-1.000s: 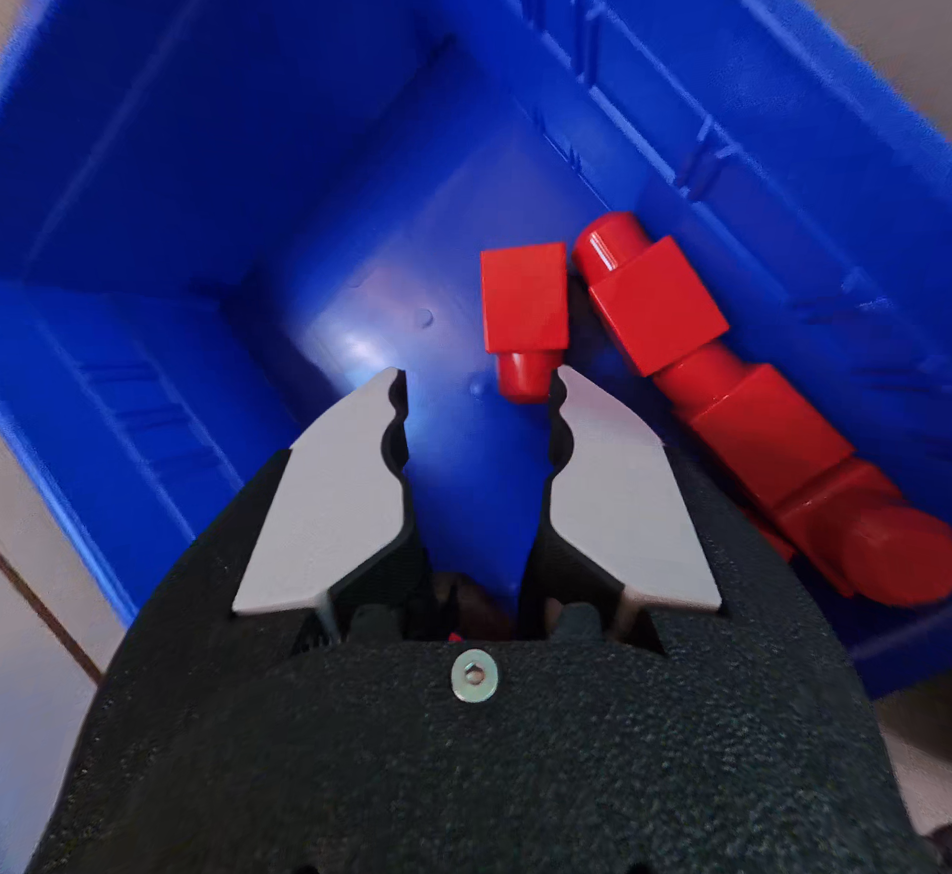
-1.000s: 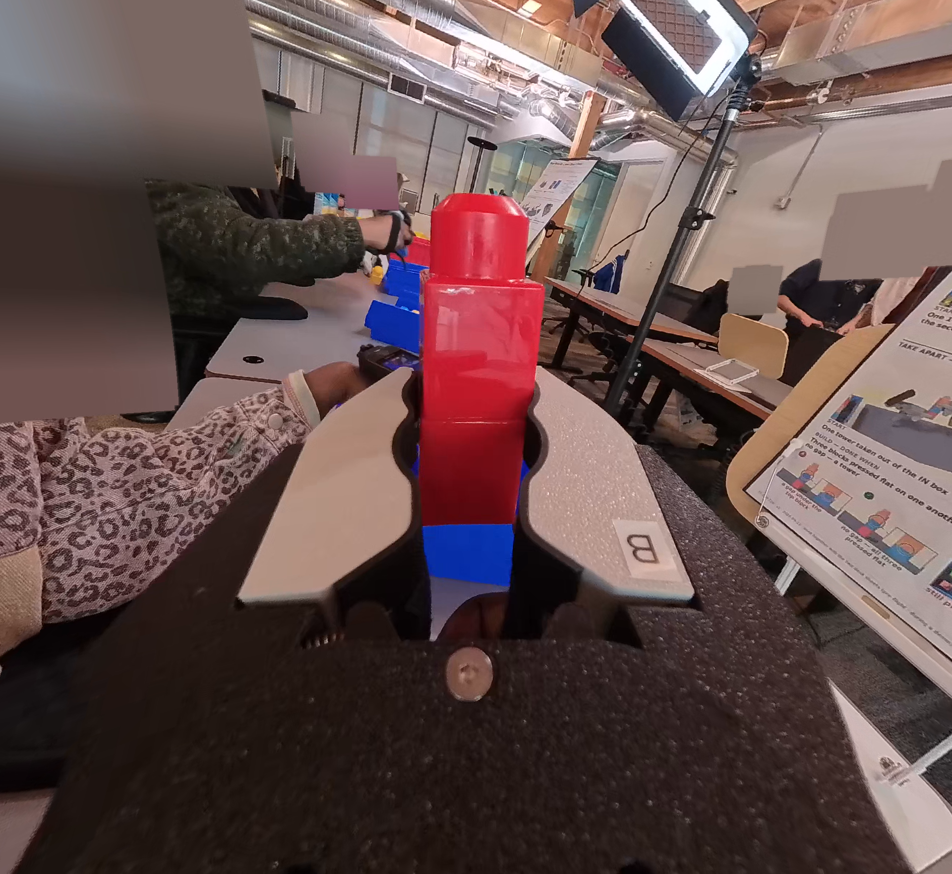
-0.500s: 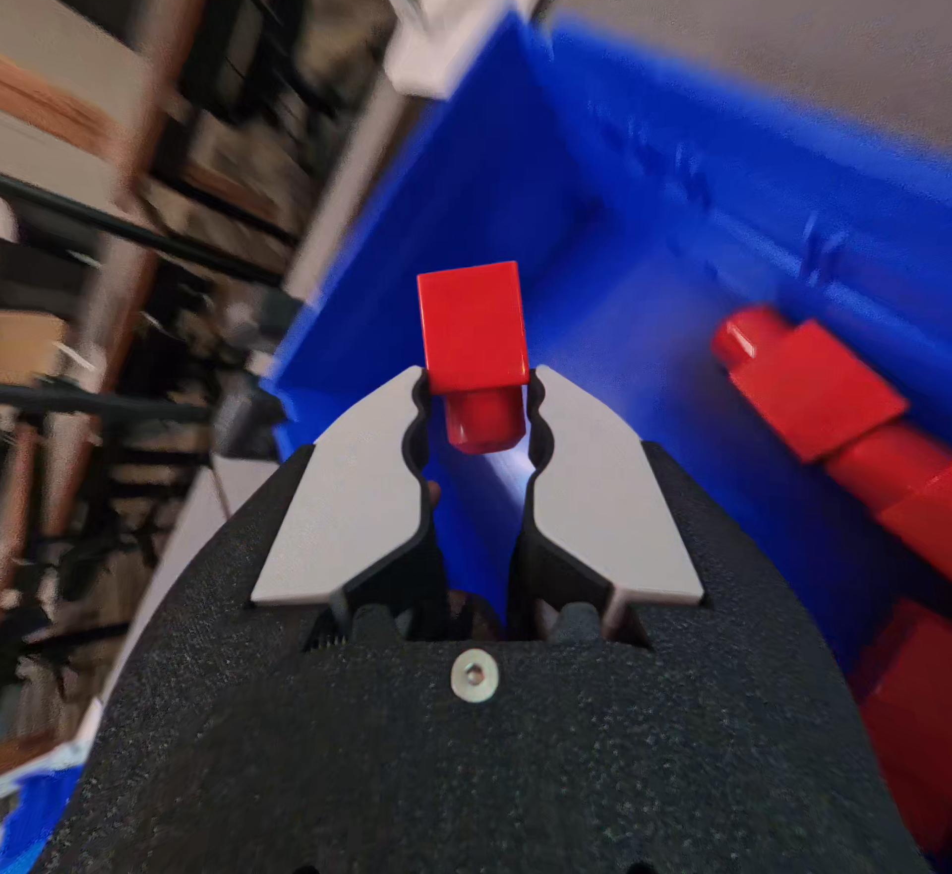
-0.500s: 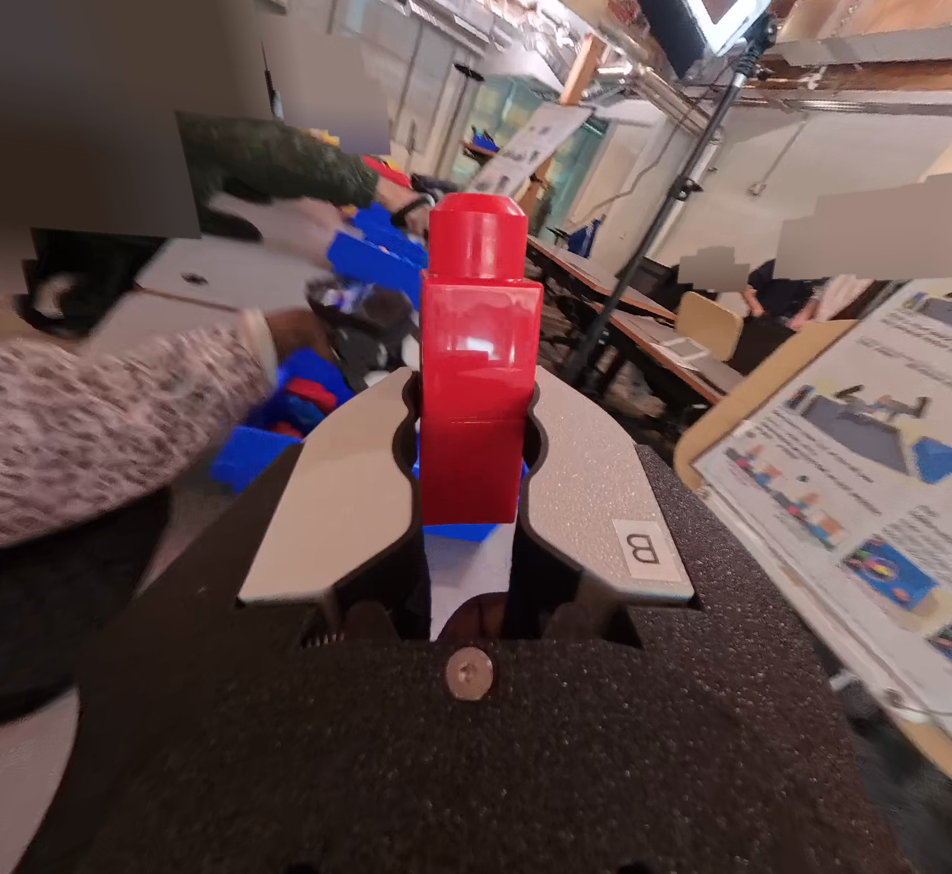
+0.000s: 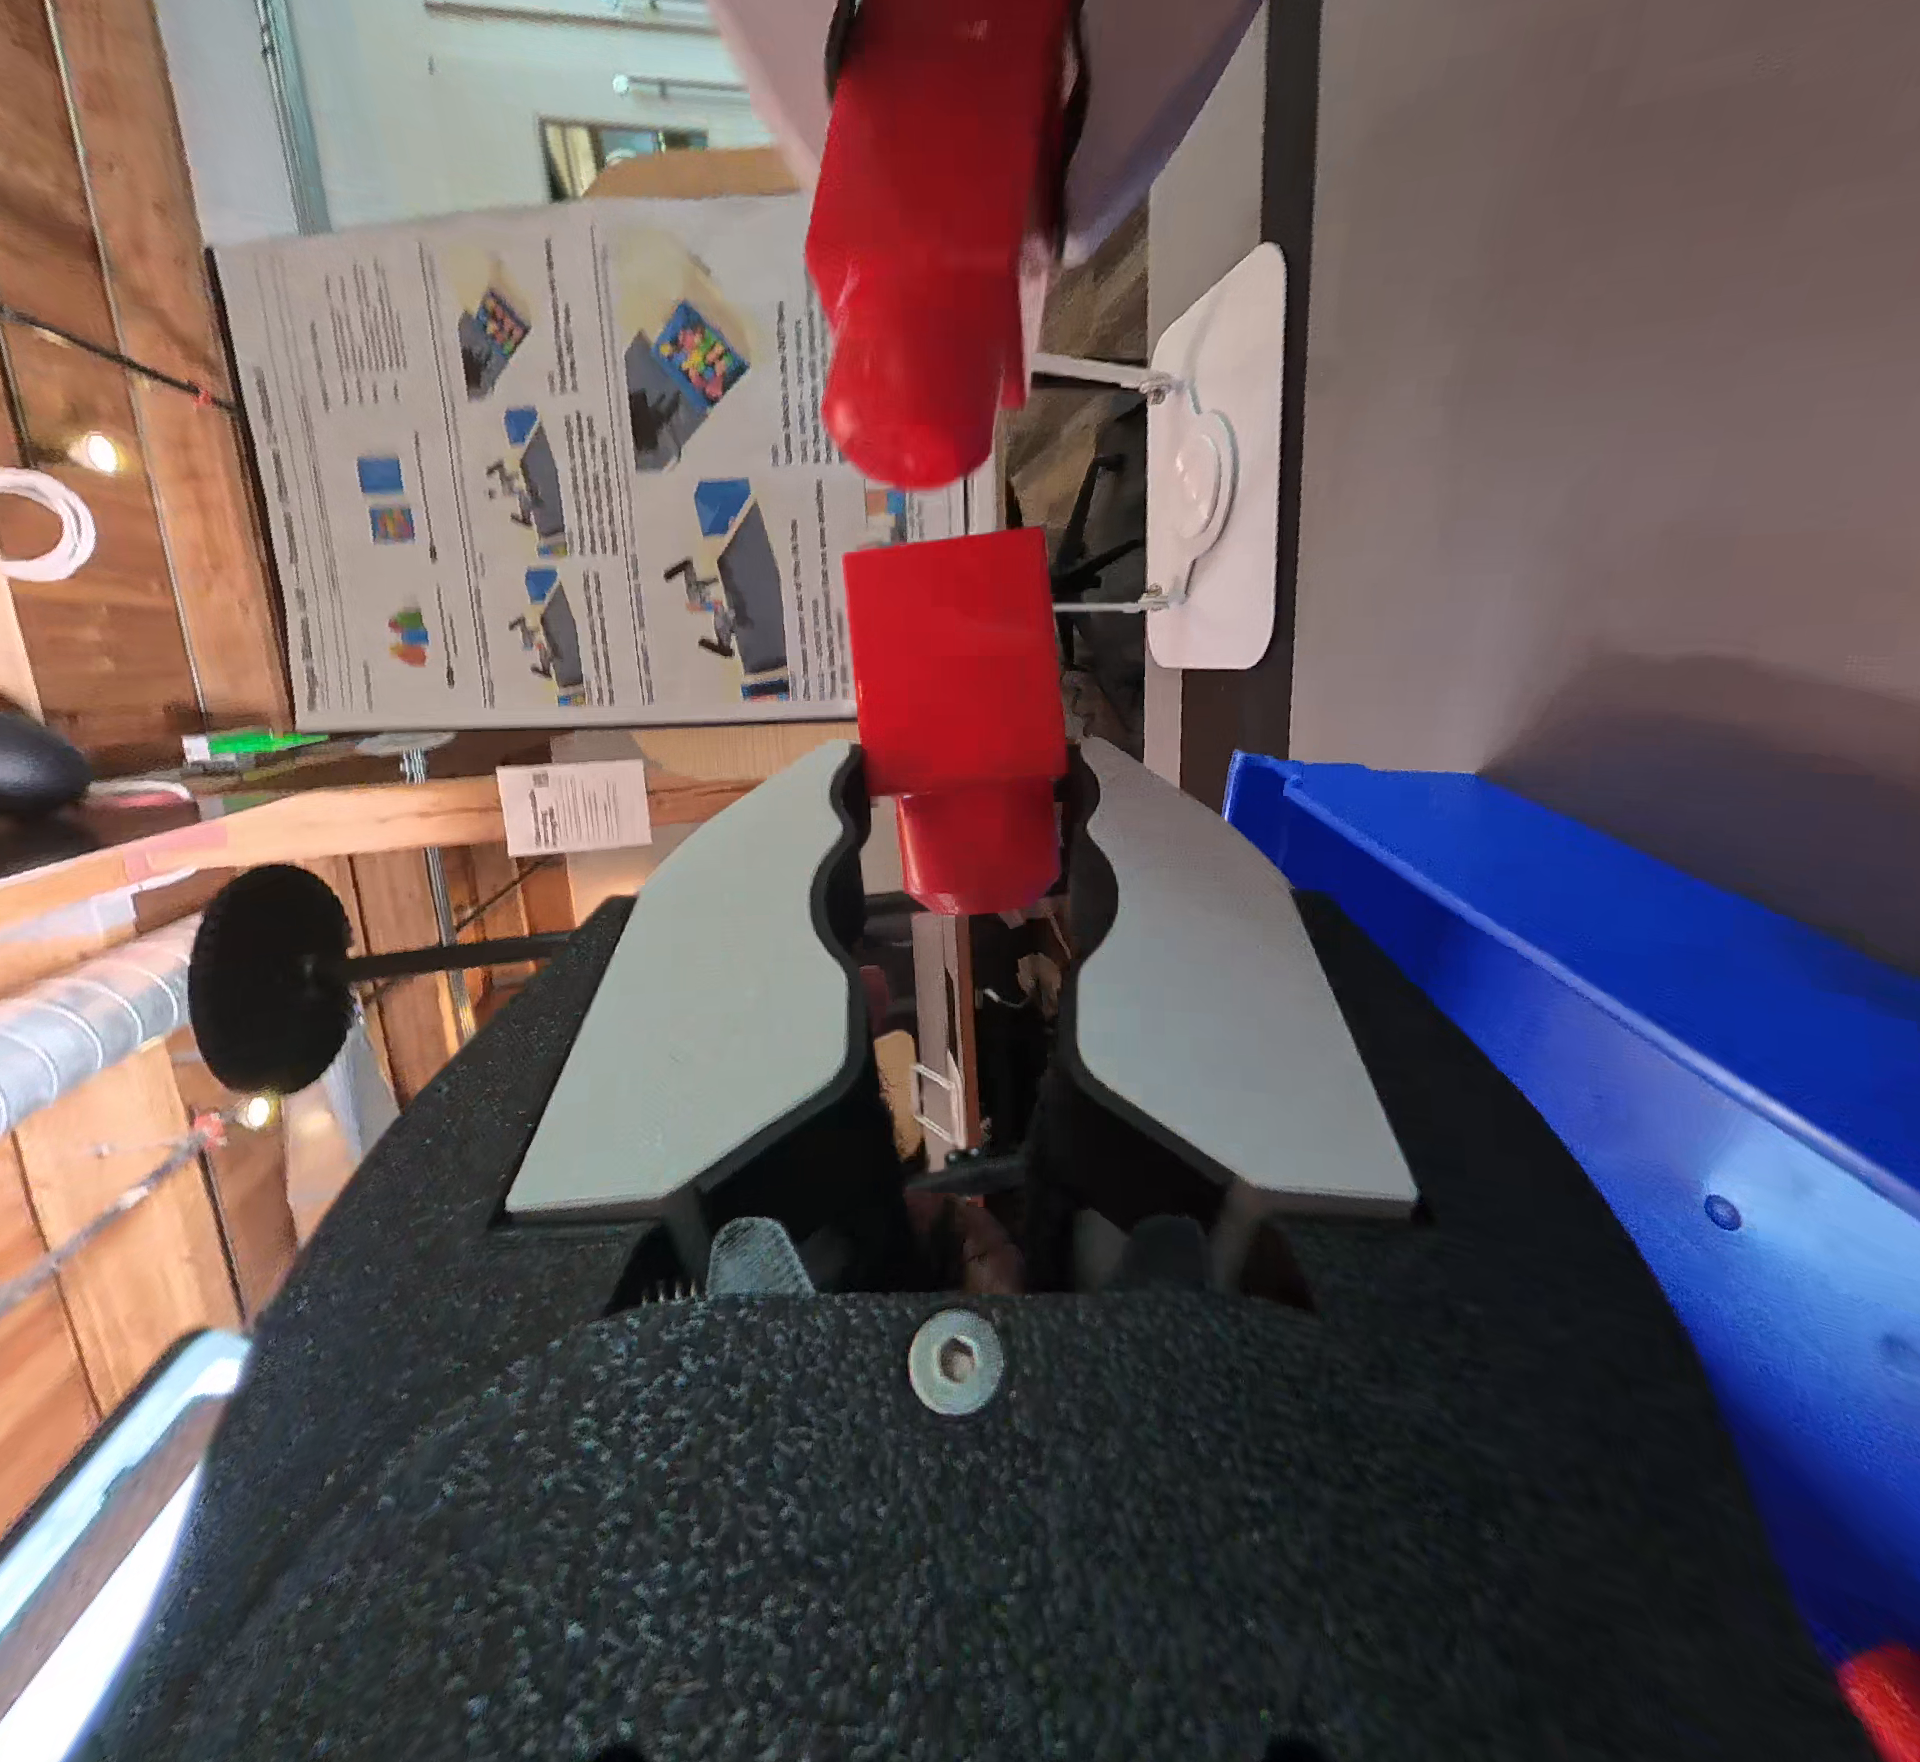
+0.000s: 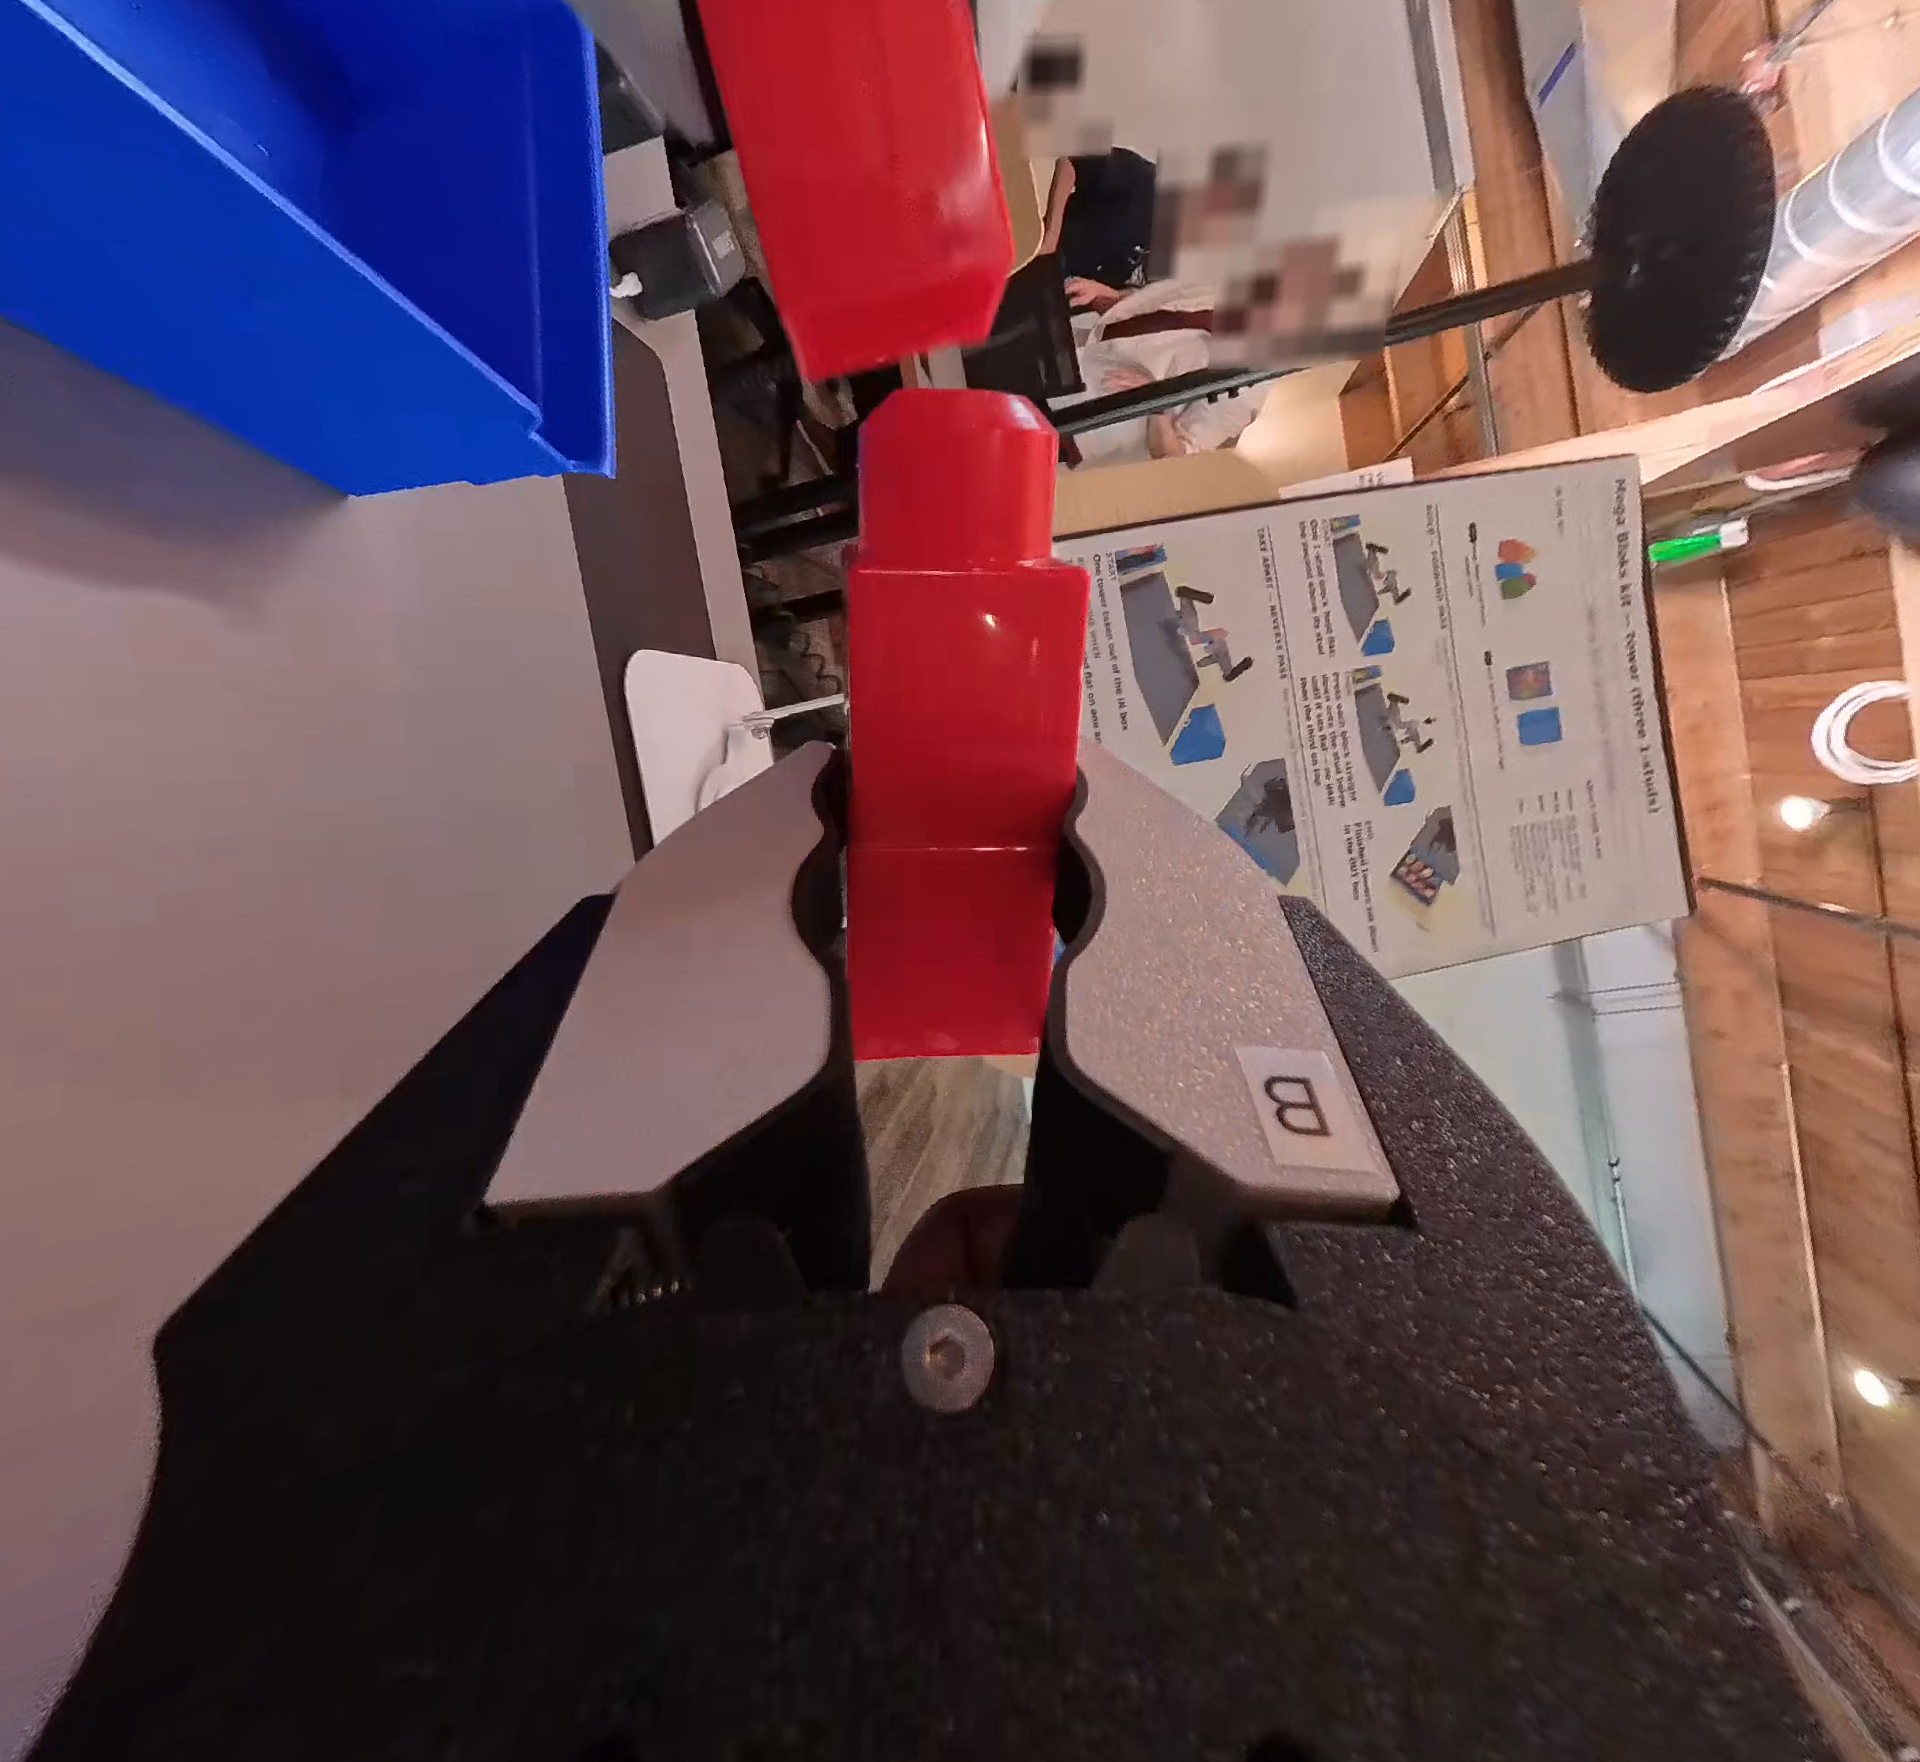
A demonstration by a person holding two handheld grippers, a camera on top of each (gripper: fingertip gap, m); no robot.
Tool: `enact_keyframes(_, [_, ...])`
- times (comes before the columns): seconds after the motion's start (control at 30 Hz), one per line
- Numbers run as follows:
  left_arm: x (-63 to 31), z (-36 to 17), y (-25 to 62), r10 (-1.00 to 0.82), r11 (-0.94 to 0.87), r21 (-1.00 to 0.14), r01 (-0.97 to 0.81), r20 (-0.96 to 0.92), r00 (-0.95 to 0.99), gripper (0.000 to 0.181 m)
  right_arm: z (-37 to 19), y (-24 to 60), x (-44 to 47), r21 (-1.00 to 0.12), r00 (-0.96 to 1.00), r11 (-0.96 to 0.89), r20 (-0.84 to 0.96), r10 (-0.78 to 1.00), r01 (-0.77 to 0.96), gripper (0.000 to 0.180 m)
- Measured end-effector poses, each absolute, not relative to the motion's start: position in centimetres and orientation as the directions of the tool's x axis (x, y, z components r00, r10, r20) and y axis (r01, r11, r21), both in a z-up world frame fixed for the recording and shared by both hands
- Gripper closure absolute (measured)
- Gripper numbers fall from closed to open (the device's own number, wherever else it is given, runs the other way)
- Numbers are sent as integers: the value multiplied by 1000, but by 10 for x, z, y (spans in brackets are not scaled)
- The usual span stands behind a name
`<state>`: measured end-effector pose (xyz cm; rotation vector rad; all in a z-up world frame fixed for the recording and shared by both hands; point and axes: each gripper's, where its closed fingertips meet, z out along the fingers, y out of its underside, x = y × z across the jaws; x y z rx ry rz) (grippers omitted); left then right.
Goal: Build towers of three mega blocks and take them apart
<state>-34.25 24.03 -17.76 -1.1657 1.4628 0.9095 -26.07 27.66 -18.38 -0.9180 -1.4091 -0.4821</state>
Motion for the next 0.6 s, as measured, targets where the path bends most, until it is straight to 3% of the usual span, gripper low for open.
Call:
enact_keyframes(0.23, [-318,-181,236,-206,318,0,-948,-976,-70,145,-189,277,-260,-137,49,581,985,165,802,143])
enact_keyframes(0.6, [-312,-190,228,-273,387,-45,-921,-960,-68,146,-194,260,-269,-115,-8,662,984,180,741,144])
